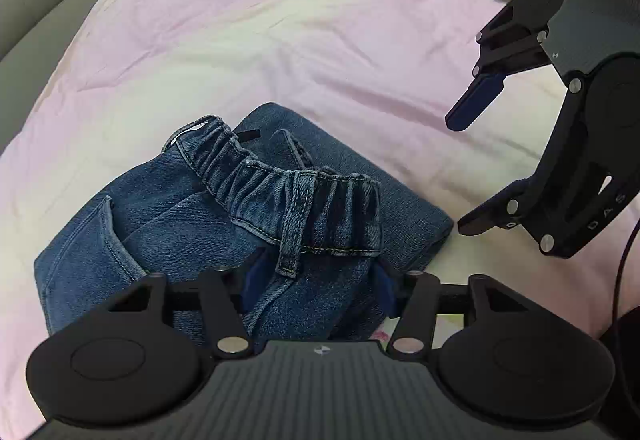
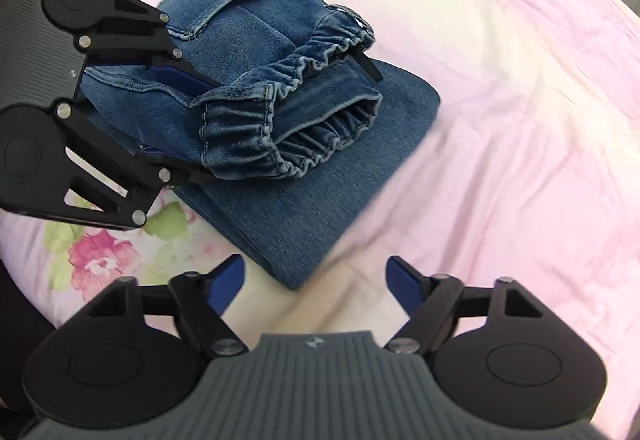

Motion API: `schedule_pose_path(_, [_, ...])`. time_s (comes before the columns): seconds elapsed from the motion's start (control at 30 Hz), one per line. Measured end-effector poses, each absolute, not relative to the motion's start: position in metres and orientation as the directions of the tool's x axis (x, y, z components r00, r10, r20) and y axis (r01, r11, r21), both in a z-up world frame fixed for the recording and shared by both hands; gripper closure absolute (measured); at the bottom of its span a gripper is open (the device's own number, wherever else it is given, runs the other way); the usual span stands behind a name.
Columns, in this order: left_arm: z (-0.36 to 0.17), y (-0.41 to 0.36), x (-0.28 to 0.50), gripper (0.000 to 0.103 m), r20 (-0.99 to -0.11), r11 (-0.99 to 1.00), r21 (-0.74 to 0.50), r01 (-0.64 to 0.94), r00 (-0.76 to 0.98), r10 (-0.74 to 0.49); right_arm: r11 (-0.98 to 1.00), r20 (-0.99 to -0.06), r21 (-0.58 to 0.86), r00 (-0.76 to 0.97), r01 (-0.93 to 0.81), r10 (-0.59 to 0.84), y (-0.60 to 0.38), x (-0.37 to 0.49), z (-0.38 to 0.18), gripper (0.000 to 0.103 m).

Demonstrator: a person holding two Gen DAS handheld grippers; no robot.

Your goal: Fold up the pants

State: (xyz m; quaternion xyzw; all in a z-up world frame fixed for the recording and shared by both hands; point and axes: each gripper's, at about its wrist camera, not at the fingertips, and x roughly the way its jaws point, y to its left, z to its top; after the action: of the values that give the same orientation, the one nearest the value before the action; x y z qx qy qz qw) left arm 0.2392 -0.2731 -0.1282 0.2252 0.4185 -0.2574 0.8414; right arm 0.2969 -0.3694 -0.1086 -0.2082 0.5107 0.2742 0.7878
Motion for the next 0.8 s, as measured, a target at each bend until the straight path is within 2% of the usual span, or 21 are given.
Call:
schedule_pose_path(0.03, [-0.123, -0.268, 0.239, 0.021, -0.813, 0.772, 0.114, 0.625, 0.505, -0.289, 0.769, -0.915, -0.042, 0.334, -0.637, 0.227, -0.370, 0.296, -0.103, 0.030])
schedule_pose_path(0.1, [-0.114, -0.254, 0.238, 0.019, -0.809, 0.787, 0.016, 0.617, 0.470, -0.353, 0.783, -0.902, -0.026, 0.352, -0.621, 0.249, -0.370, 0.295, -0.093, 0.031])
schedule_pose_path(0.2, [-0.101, -0.232, 0.228, 0.019, -0.798, 0.800, 0.030, 0.599, 0.496, -0.342, 0.804, -0.878, 0.015, 0.377, -0.595, 0.295, -0.367, 0.296, -0.078, 0.039])
schedule_pose_path(0.43, [-0.102, -0.155, 0.198, 0.018, -0.826, 0.835, 0.184, 0.519, 0.542, -0.154, 0.851, -0.827, 0.134, 0.417, -0.507, 0.379, -0.343, 0.315, -0.068, 0.043])
schedule_pose_path(0.67, [-0.136, -0.092, 0.185, 0.018, -0.866, 0.903, 0.188, 0.385, 0.499, -0.033, 0.893, -0.810, 0.318, 0.397, -0.318, 0.431, -0.333, 0.359, -0.092, 0.052])
schedule_pose_path(0.73, [-0.147, -0.086, 0.188, 0.023, -0.876, 0.920, 0.177, 0.348, 0.481, -0.014, 0.897, -0.816, 0.352, 0.382, -0.268, 0.434, -0.332, 0.368, -0.103, 0.055])
schedule_pose_path(0.77, [-0.150, -0.082, 0.189, 0.031, -0.879, 0.933, 0.161, 0.321, 0.476, -0.012, 0.894, -0.814, 0.378, 0.375, -0.240, 0.444, -0.333, 0.369, -0.106, 0.058])
schedule_pose_path(0.8, [-0.153, -0.078, 0.191, 0.042, -0.883, 0.945, 0.141, 0.296, 0.470, -0.015, 0.883, -0.806, 0.415, 0.362, -0.217, 0.468, -0.335, 0.370, -0.109, 0.069])
